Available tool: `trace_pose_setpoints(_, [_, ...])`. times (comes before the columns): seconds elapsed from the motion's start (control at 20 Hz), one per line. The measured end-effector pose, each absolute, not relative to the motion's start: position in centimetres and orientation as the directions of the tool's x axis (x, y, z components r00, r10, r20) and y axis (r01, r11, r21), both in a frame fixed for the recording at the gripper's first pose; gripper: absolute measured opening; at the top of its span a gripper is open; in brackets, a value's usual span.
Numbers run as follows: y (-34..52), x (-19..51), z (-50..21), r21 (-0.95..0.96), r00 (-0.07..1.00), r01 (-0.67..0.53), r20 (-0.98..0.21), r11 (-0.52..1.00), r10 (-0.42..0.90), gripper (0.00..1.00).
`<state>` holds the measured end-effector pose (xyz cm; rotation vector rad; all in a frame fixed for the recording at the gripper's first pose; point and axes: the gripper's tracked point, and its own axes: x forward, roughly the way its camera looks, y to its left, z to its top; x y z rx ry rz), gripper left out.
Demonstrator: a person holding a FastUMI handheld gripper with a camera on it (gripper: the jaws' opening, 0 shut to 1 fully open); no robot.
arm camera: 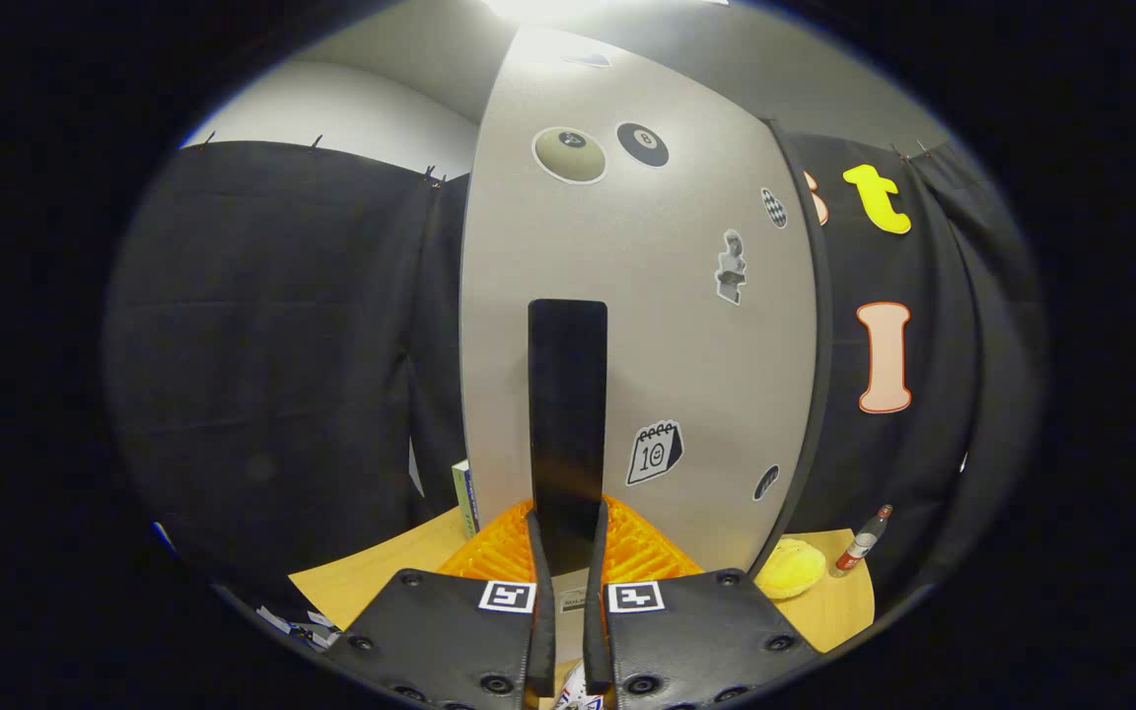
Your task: Open the shoe cabinet door, grab the shoes and put them into the shoe cabinet, then close the shoe cabinet door.
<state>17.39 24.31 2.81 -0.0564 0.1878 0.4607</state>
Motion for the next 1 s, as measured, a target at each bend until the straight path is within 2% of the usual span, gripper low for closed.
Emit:
trace_pose_setpoints(0.45, [19.0, 14.8, 3.3, 0.05, 0.885, -0.414, -0.211, 0.909, 0.415, 0.13])
trace_pose_setpoints(0.55, [17.9, 14.2, 3.6, -0.019, 0.901, -0.395, -0.202, 0.919, 0.383, 0.13])
trace_pose_setpoints(0.7, [13.6, 15.9, 4.5, -0.223, 0.948, -0.307, -0.151, 0.925, 0.278, 0.11])
trace_pose_setpoints(0.9, [10.1, 16.1, 5.1, -0.112, 0.966, -0.225, -0.156, 0.968, 0.206, 0.11])
trace_pose_setpoints(1.0, [7.6, 16.1, 5.7, -0.13, 0.984, -0.138, -0.134, 0.982, 0.12, 0.11])
